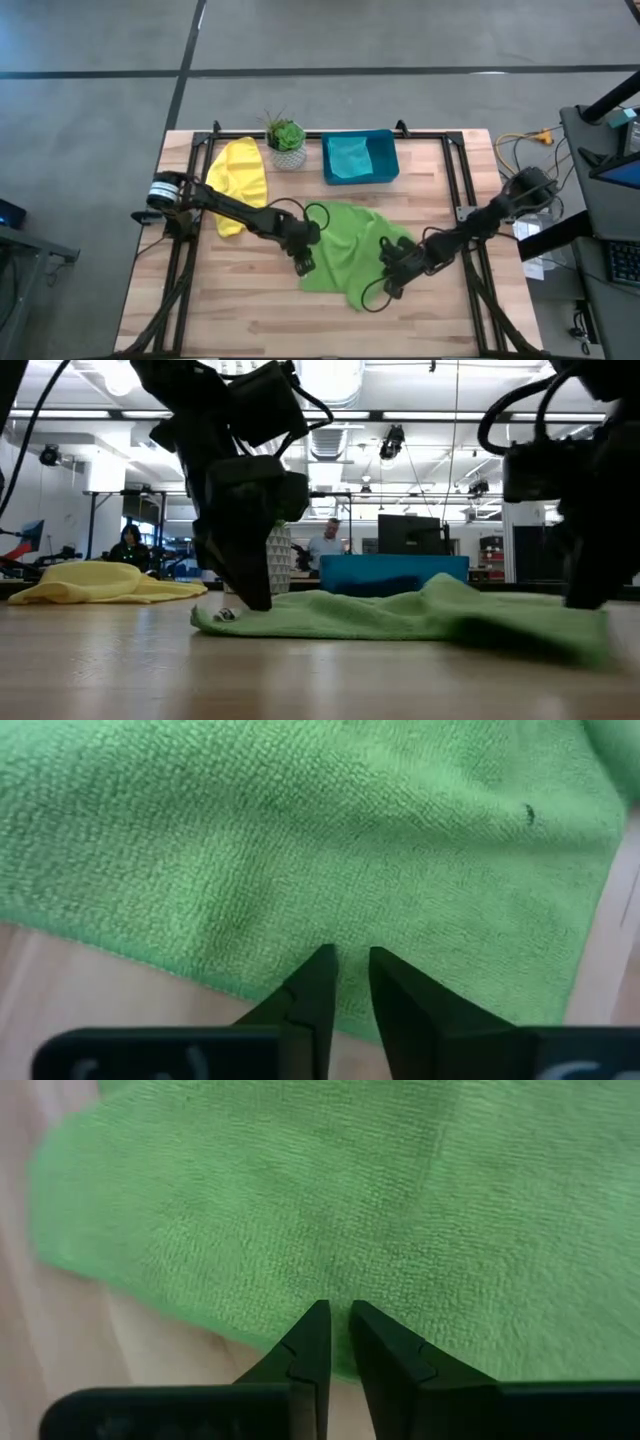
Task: Fold microfiber towels
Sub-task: Fold the green microfiber towel on top of the light blue microfiber towel into the dark blue bin
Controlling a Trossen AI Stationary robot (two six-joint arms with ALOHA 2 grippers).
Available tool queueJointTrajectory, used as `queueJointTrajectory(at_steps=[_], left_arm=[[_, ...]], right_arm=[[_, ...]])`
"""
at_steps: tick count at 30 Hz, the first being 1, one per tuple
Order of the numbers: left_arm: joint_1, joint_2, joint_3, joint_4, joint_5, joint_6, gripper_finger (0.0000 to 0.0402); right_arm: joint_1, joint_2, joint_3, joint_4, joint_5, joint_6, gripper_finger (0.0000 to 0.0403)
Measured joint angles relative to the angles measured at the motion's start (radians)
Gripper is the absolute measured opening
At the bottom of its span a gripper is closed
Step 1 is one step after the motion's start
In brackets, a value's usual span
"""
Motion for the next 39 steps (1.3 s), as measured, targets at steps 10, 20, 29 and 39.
queueJointTrajectory(at_steps=[10, 20, 29, 39], left_arm=[[-0.002, -0.052, -0.006, -0.144, 0.022, 0.052, 0.0024], [-0.01, -0.113, -0.011, -0.158, 0.015, 0.074, 0.0024], [-0.025, -0.064, -0.018, -0.14, 0.021, 0.071, 0.0024], [-0.048, -0.077, -0.16, -0.143, 0.134, 0.016, 0.0024]], right_arm=[[-0.001, -0.22, 0.017, -0.325, 0.001, -0.03, 0.0042], [-0.003, -0.253, -0.014, -0.141, 0.016, -0.081, 0.0043], [-0.024, 0.002, -0.003, -0.07, -0.069, -0.077, 0.0042], [-0.024, -0.077, -0.009, -0.254, -0.097, -0.031, 0.0011]])
